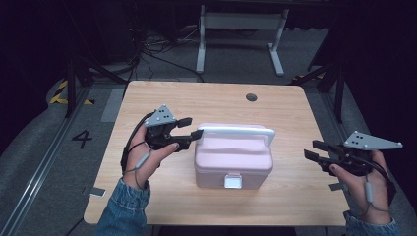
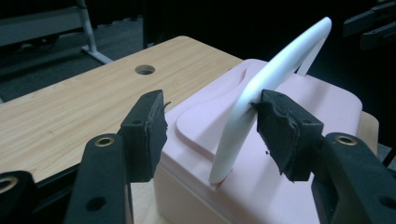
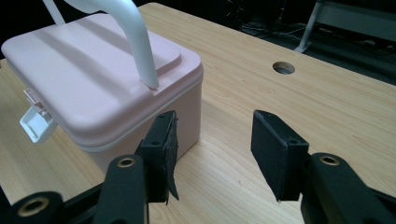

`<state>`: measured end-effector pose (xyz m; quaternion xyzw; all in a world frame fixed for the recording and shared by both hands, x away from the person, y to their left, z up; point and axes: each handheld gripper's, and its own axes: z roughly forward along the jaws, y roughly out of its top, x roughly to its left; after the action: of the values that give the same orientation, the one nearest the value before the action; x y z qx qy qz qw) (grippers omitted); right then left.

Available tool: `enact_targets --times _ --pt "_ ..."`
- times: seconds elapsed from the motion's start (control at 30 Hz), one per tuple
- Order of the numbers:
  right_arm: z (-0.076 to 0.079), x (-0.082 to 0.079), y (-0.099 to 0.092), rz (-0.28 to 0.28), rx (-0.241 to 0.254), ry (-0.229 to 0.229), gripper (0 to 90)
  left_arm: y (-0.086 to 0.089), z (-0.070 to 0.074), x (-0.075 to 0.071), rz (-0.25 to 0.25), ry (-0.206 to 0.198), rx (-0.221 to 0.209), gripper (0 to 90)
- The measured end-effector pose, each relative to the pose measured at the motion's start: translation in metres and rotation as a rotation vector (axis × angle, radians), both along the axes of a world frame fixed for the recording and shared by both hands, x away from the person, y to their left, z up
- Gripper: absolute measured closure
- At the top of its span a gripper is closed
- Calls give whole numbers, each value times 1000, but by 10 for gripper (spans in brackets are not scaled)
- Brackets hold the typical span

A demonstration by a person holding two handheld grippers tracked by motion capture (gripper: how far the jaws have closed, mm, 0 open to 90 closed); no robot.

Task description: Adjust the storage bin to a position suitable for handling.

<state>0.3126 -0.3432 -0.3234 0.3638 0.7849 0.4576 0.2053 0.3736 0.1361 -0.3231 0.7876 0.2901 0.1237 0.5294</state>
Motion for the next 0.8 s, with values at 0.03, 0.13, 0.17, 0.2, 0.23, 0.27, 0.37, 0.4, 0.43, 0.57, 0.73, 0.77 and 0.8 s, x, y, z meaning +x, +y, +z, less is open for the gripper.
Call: enact_targets --times 0.03,0.13,0.17,0.2,0.23,0.27,0.37,0.4,0.43,0.57,0.73,0.77,0.8 --pt "0 -1 0 1 -2 -1 516 -2 -1 1 -7 1 -2 431" --pt "-1 -2 0 2 -5 0 516 -6 -3 3 -17 16 2 431" --pt "-1 -2 0 0 -5 2 516 -8 -3 3 -26 16 11 431" --pt "-2 -3 0 1 -4 3 516 -11 -4 4 -35 13 9 431" --pt "-2 -3 -1 -1 -4 4 516 -13 -5 4 -43 14 9 431" --pt "-2 -3 -1 -4 -1 6 516 -14 -6 3 -49 18 13 431" --pt "-3 -2 -1 0 -5 7 515 -22 -9 3 -72 17 27 432" --pt "-3 -2 -1 0 -4 9 513 -24 -9 3 -73 17 29 433" --pt "-3 -2 -1 1 -3 12 513 -26 -10 3 -76 14 36 440" --pt "-4 -1 0 3 -5 13 512 -31 -14 3 -71 14 58 501" --pt "-5 -1 0 2 -6 13 512 -34 -13 2 -49 -36 109 602" --pt "-5 -1 0 1 -5 15 512 -34 -12 2 -40 -56 108 616" --pt "-5 -1 0 3 -5 17 512 -34 -10 0 -29 -76 105 632"
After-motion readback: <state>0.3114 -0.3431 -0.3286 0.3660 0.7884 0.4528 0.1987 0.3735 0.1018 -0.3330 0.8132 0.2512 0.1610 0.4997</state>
